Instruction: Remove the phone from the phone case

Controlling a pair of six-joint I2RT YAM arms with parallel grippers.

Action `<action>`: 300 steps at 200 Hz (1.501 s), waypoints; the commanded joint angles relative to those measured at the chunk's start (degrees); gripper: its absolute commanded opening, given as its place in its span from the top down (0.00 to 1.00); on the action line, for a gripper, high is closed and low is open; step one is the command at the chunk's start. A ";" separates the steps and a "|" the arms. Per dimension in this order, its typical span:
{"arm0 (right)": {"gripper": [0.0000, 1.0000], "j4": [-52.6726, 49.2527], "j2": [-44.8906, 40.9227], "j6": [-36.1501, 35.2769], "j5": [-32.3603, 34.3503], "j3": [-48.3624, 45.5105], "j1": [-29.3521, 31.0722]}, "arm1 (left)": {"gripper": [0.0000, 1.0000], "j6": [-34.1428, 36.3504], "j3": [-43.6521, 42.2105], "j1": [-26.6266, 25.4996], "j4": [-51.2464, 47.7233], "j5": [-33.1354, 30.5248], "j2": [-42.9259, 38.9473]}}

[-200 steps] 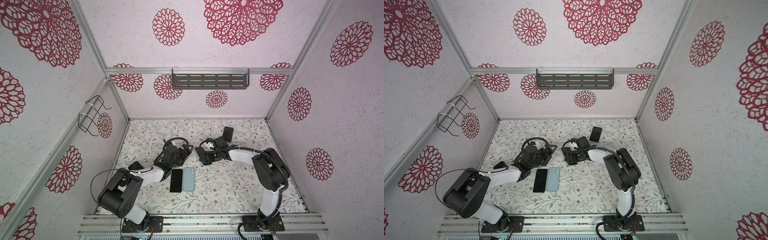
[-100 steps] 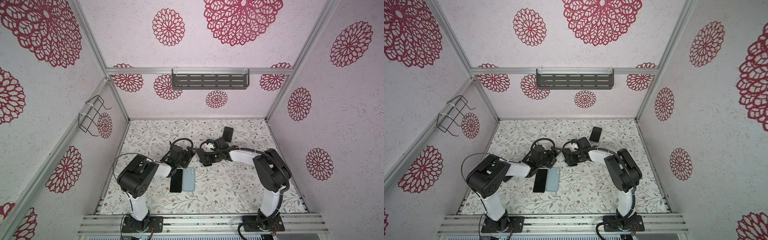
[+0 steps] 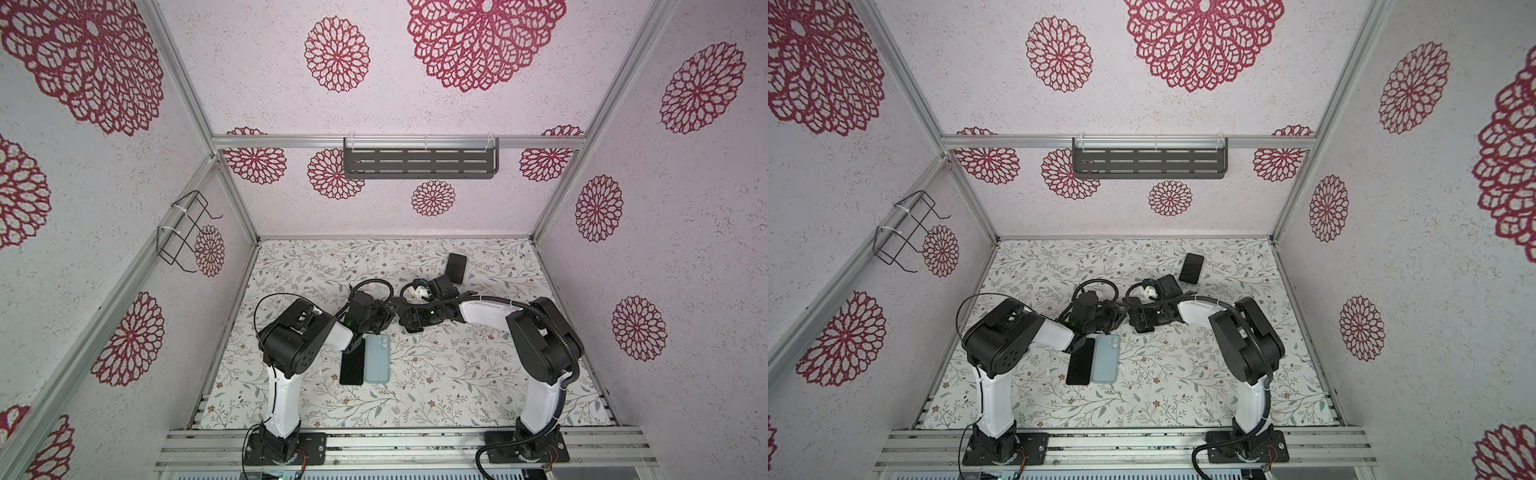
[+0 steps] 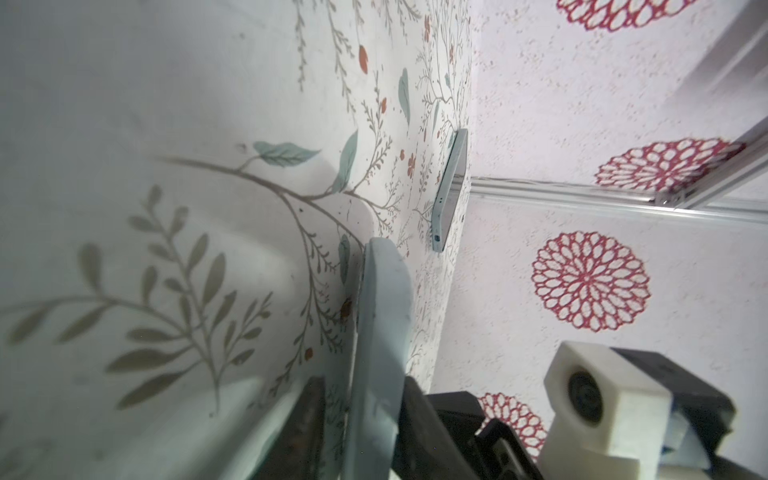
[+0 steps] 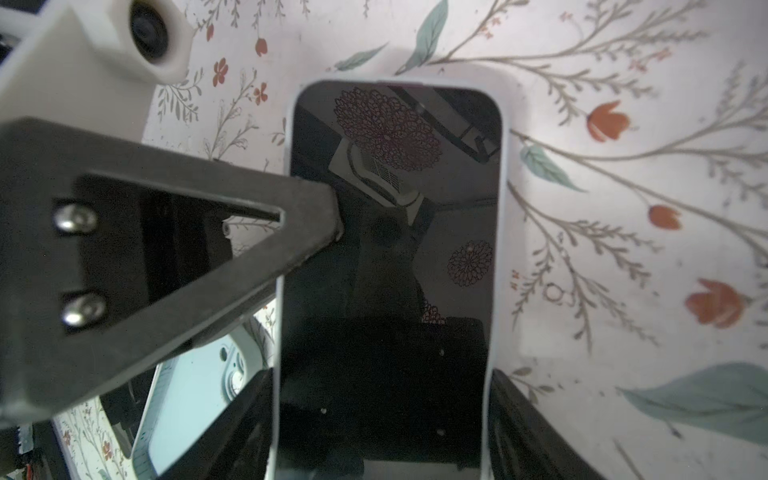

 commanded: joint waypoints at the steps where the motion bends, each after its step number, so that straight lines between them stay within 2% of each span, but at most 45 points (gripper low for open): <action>1: 0.67 -1.46 -2.46 0.15 -2.44 -1.34 -0.17 | 0.84 0.66 1.64 -0.46 1.54 0.34 -0.18; 38: 0.66 -1.27 -4.98 0.37 -3.03 -2.74 -0.17 | 0.93 0.58 1.62 -0.94 2.23 0.27 -1.17; 52: 0.62 -0.89 -7.26 0.76 -3.18 -3.95 -0.17 | 1.00 0.99 1.01 -1.06 2.15 -0.37 -2.98; 64: 0.58 0.05 -9.93 1.64 -3.66 -5.76 -0.17 | 1.00 1.38 0.19 -1.22 2.23 -1.09 -6.19; 102: 0.21 8.42 -25.78 10.32 -3.11 -16.58 -0.17 | 1.00 1.97 -4.01 -1.71 5.57 -4.95 -15.58; 122: 0.13 13.70 -37.14 17.67 -1.63 -22.77 -0.17 | 1.00 3.56 -5.85 -2.13 6.15 -7.89 -22.00; 154: 0.13 27.42 -52.20 31.51 -2.53 -32.52 0.15 | 1.00 6.25 -9.69 -4.01 8.65 -14.11 -32.26; 169: 0.14 38.85 -56.39 39.04 -3.03 -37.99 0.71 | 1.00 8.91 -11.50 -6.38 11.18 -18.34 -36.75; 181: 0.15 44.83 -57.90 42.38 -3.28 -40.29 1.67 | 1.00 10.51 -12.38 -8.54 12.22 -21.72 -39.18; 205: 0.17 47.96 -59.52 42.62 -0.44 -41.04 5.03 | 1.00 12.33 -13.67 -13.12 17.44 -28.11 -41.48; 242: 0.19 57.44 -58.31 44.39 0.64 -42.23 9.06 | 1.00 13.28 -14.75 -18.36 26.83 -35.98 -40.00; 300: 0.35 70.70 -53.46 47.64 1.80 -44.37 10.28 | 1.00 10.67 -17.12 -23.62 37.20 -46.74 -35.76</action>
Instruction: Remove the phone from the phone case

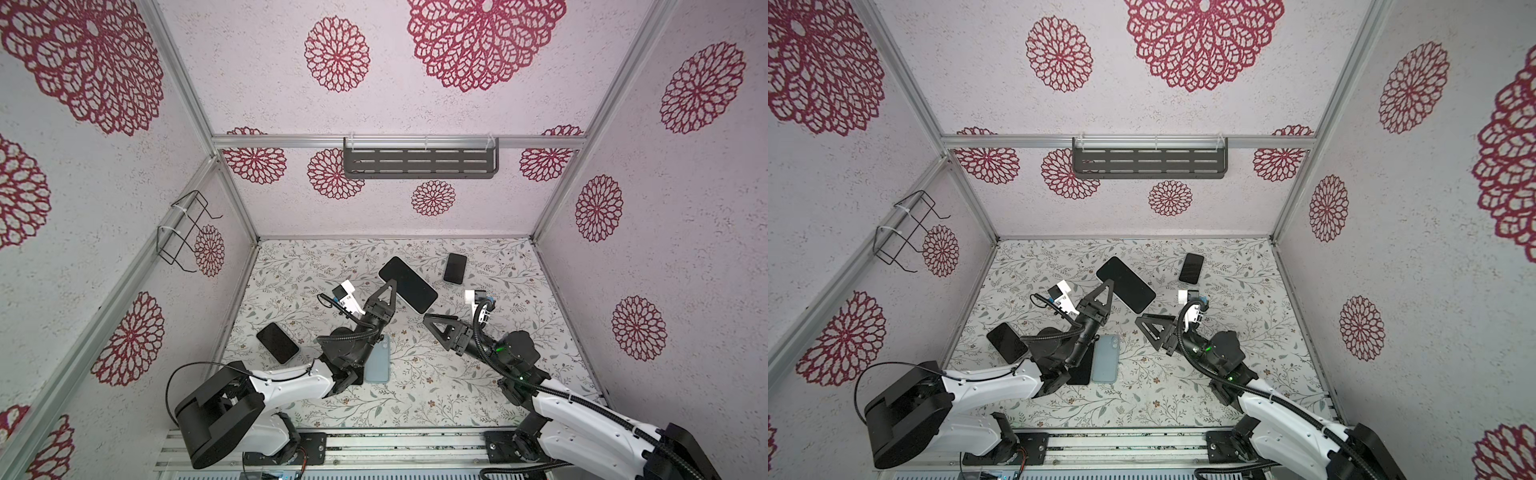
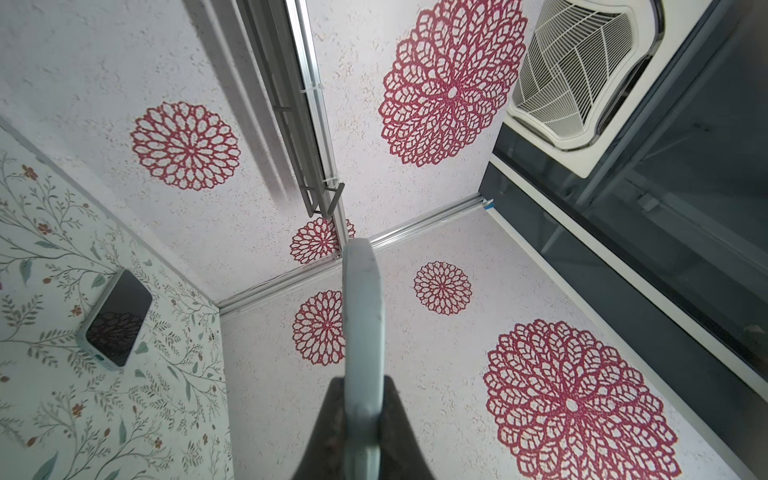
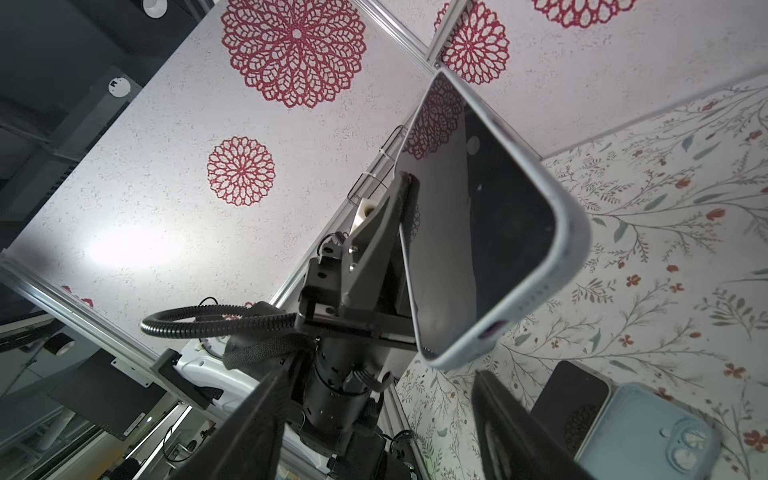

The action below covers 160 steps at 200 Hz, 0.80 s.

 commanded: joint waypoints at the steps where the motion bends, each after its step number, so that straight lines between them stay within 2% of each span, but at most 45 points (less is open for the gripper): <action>1: 0.35 10.60 1.70 2.34 1.32 -0.34 0.53 | 1.00 -1.22 -0.49 -1.96 9.82 -6.83 0.95; 30: 0.42 16.08 5.14 3.94 0.60 -0.39 0.98 | 1.00 -1.95 -0.47 -4.41 10.27 -10.37 1.89; 54: 0.48 17.29 6.10 4.20 0.36 -0.53 1.15 | 1.00 -2.09 0.09 -5.18 10.25 -10.74 2.38; 83: 0.61 17.44 5.69 4.20 0.75 -0.88 1.24 | 1.00 -1.84 0.76 -5.96 10.28 -11.06 2.86; 133: 0.67 17.67 5.44 4.17 0.23 -1.23 1.68 | 1.00 -2.02 1.22 -6.25 10.23 -11.26 3.60; 160: 0.75 17.69 5.78 4.11 0.14 -1.37 1.76 | 1.00 -2.11 1.66 -6.27 10.25 -11.15 4.18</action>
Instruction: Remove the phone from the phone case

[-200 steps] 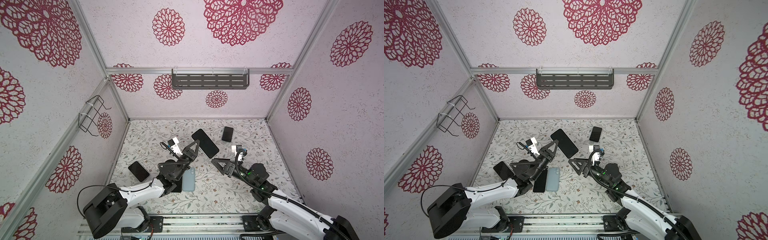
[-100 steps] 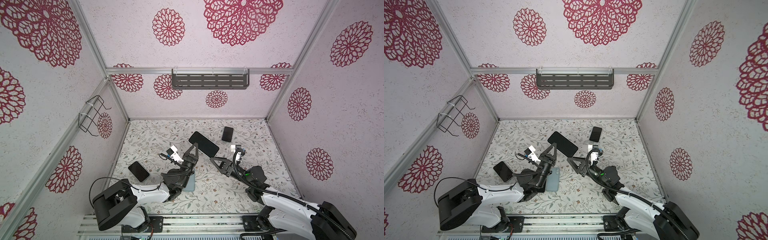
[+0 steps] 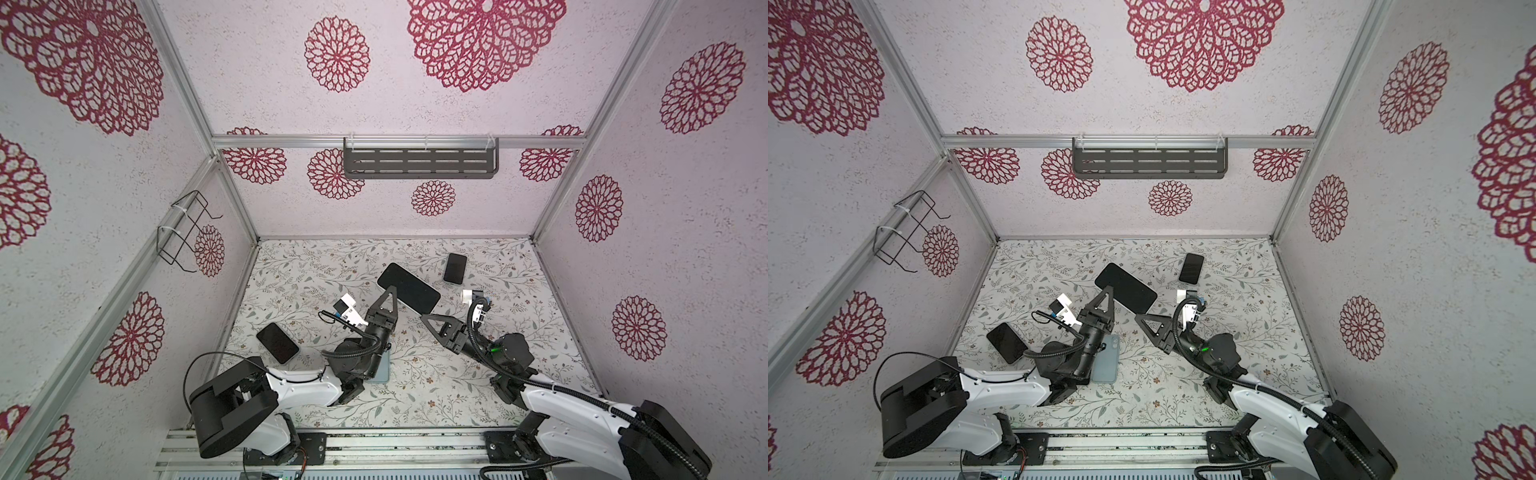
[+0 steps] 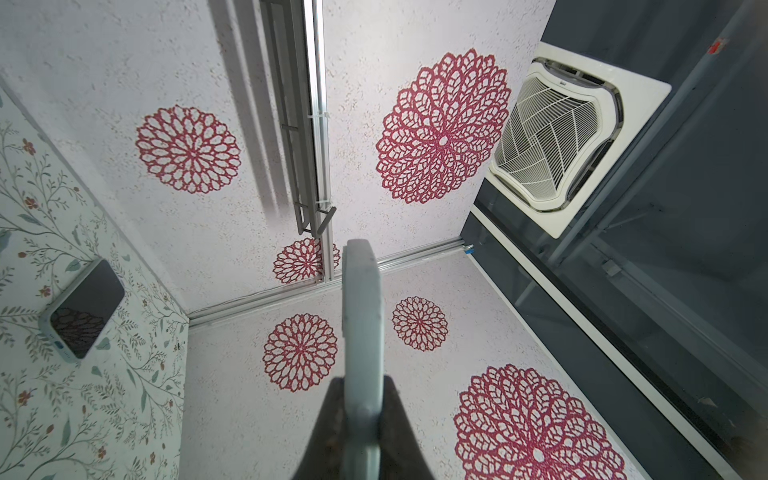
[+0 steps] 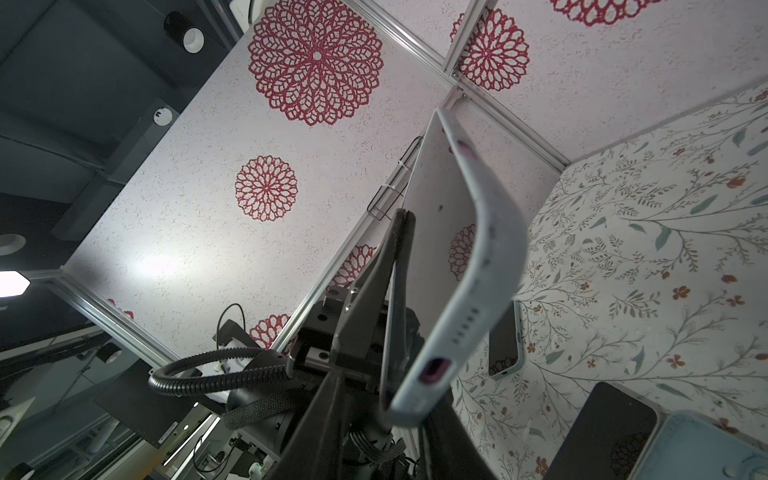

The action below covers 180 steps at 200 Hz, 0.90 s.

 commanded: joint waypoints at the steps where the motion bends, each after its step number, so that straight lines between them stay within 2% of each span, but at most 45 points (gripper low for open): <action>1: 0.75 5.62 -0.68 -0.17 -0.26 0.44 0.65 | 1.00 0.13 1.95 -0.29 2.31 -0.55 0.58; 54: 0.95 3.61 -1.16 -1.60 0.00 1.33 0.61 | 1.00 -0.03 2.52 -0.40 2.36 0.34 1.31; 82: 1.00 1.15 -1.85 -3.07 -0.63 2.62 0.62 | 1.00 0.05 2.61 -0.42 2.32 1.23 1.42; 106: 1.00 -2.64 -3.03 -5.96 -1.28 3.42 0.62 | 1.00 -0.61 2.61 -0.19 1.98 1.86 1.01; 123: 1.00 -9.87 -4.82 -12.65 -2.32 4.00 0.65 | 1.00 -3.47 2.81 0.43 -3.77 2.85 -1.29; 140: 1.00 -23.97 -7.91 -23.75 -1.18 5.63 0.65 | 1.00 -4.58 3.74 0.56 -15.13 2.80 -6.16; 158: 1.00 -38.99 -11.14 -36.12 4.83 8.24 0.90 | 1.00 -4.60 4.94 0.65 -25.10 2.29 -10.69; 180: 1.00 -45.86 -12.49 -45.19 11.66 10.00 0.92 | 1.00 -5.28 5.99 1.16 -29.81 3.01 -12.55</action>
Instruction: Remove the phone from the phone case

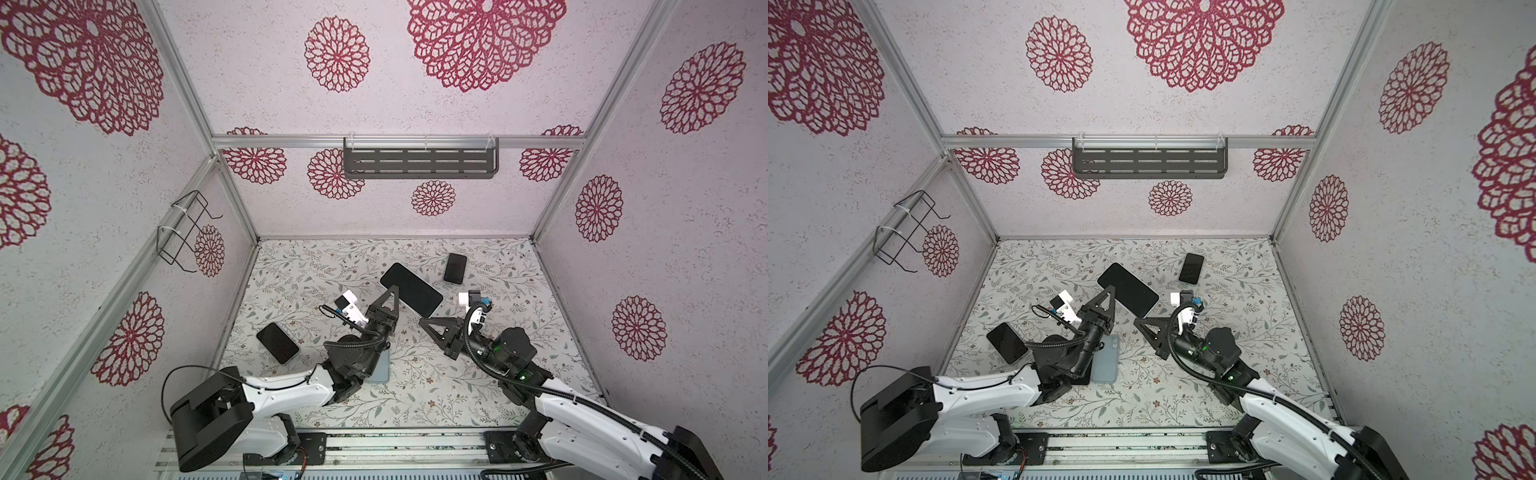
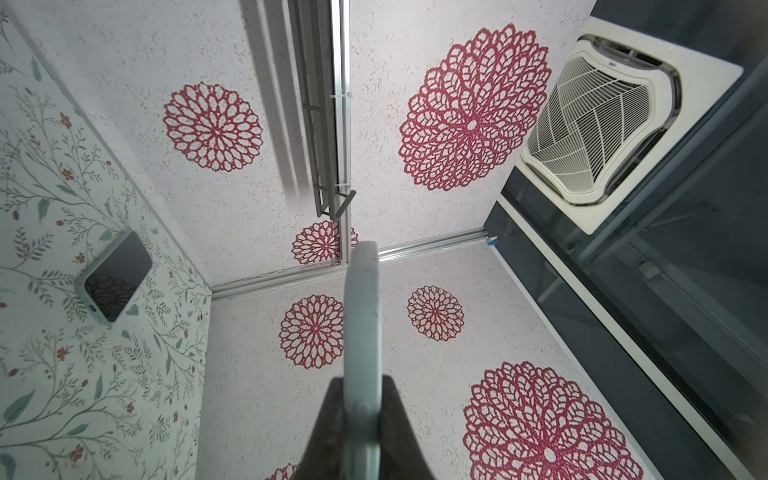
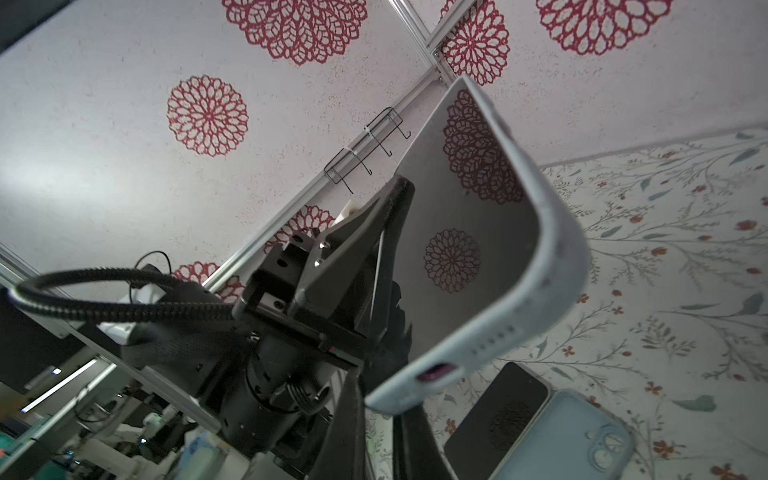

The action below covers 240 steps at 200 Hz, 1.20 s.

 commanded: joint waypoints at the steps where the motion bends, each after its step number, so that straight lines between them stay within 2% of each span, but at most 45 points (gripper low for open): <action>1: 1.00 -15.86 -1.53 -19.26 10.15 2.85 -0.35 | 1.00 -0.07 3.00 0.73 -9.15 1.10 -2.98; 38: 1.00 -16.60 0.22 -24.29 14.47 4.57 -0.35 | 1.00 -0.78 4.80 1.67 -9.22 4.07 -2.23; 69: 1.00 -17.12 -2.97 -25.15 14.97 1.92 -0.55 | 1.00 0.30 4.49 3.15 -10.50 6.16 -4.84; 83: 0.77 -18.23 -6.42 -25.15 15.38 -0.69 -0.91 | 1.00 2.13 4.59 4.92 -12.88 9.50 -7.49; 102: 0.41 -22.50 -12.31 -25.38 14.89 -2.47 -2.19 | 1.00 6.24 7.03 8.81 -23.48 16.89 -12.65; 115: 0.26 -27.09 -15.25 -27.15 13.86 -1.87 -2.92 | 1.00 11.13 10.42 12.01 -31.93 25.50 -15.24; 130: 0.19 -28.96 -16.08 -28.46 11.74 -0.76 -3.49 | 1.00 17.37 16.51 17.60 -42.77 39.95 -15.58; 140: 0.18 -28.37 -14.39 -29.01 7.85 -0.14 -3.55 | 1.00 23.10 20.59 20.11 -48.97 48.55 -15.26; 150: 0.18 -29.31 -11.48 -29.50 4.69 1.77 -3.58 | 1.00 30.44 25.65 21.34 -58.00 54.32 -14.81; 168: 0.21 -32.42 -6.40 -32.26 0.21 5.15 -3.47 | 1.00 44.98 33.75 21.87 -74.36 58.78 -13.30; 180: 0.22 -34.29 -4.08 -34.09 -1.08 7.23 -3.43 | 1.00 52.43 36.94 22.33 -80.86 61.50 -12.38; 204: 0.23 -35.86 -1.47 -39.18 -4.44 9.16 -2.41 | 1.00 59.90 36.71 23.16 -81.26 67.27 -13.08; 240: 0.29 -37.52 -0.60 -44.50 -6.12 11.81 -1.32 | 1.00 60.15 33.58 23.23 -75.68 72.11 -12.96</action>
